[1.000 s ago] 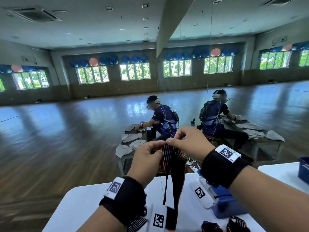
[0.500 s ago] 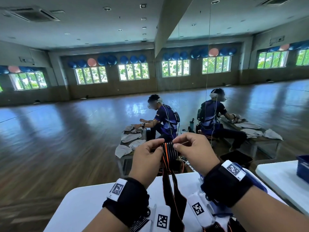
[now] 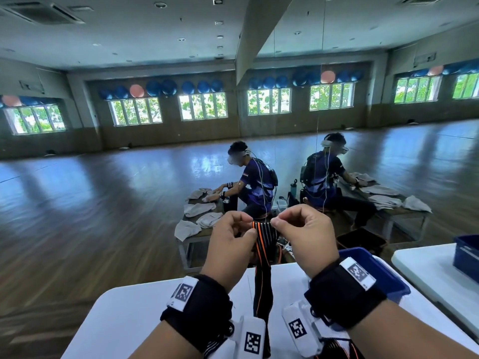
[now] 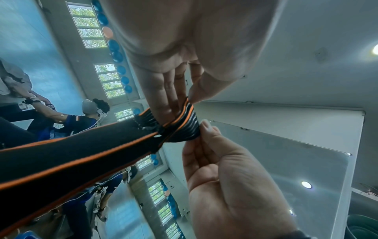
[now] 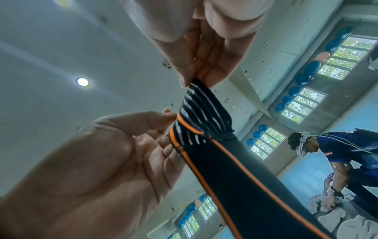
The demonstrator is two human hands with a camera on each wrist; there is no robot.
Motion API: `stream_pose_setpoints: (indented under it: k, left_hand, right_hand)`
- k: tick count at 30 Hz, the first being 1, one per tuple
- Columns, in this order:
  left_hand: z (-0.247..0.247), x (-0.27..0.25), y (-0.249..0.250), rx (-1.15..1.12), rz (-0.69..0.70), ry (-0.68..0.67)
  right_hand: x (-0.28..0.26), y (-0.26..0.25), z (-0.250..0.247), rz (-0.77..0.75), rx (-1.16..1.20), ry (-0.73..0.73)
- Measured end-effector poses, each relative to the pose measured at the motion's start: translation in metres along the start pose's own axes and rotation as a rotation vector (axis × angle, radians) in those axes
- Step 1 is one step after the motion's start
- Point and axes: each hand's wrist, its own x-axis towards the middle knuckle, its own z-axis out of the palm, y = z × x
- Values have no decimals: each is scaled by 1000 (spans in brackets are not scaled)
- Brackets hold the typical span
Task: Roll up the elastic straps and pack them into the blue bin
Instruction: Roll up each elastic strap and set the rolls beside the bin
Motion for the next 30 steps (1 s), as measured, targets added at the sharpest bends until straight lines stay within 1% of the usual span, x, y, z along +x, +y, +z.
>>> stream_pose_setpoints:
  k: [5, 9, 14, 17, 19, 23, 27, 30]
  left_hand:
    - [4, -1, 1, -1, -13, -26]
    - [8, 2, 0, 5, -15, -31]
    - [12, 5, -7, 9, -35, -56]
    - [11, 8, -12, 19, -35, -52]
    - [10, 9, -14, 27, -45, -51]
    - [12, 9, -12, 68, -64, -47]
    - [12, 10, -12, 61, -93, 22]
    - [12, 10, -9, -15, -141, 35]
  right_hand:
    - [-2, 10, -5, 12, 18, 1]
    - [-2, 11, -9, 81, 208, -1]
    - [5, 16, -8, 99, 271, -22]
    - [8, 19, -9, 101, 239, -69]
    - [10, 23, -8, 96, 172, -89]
    - [9, 31, -8, 91, 95, -78]
    - [-6, 39, -10, 66, 60, -72]
    - [-26, 45, -7, 39, 45, -125]
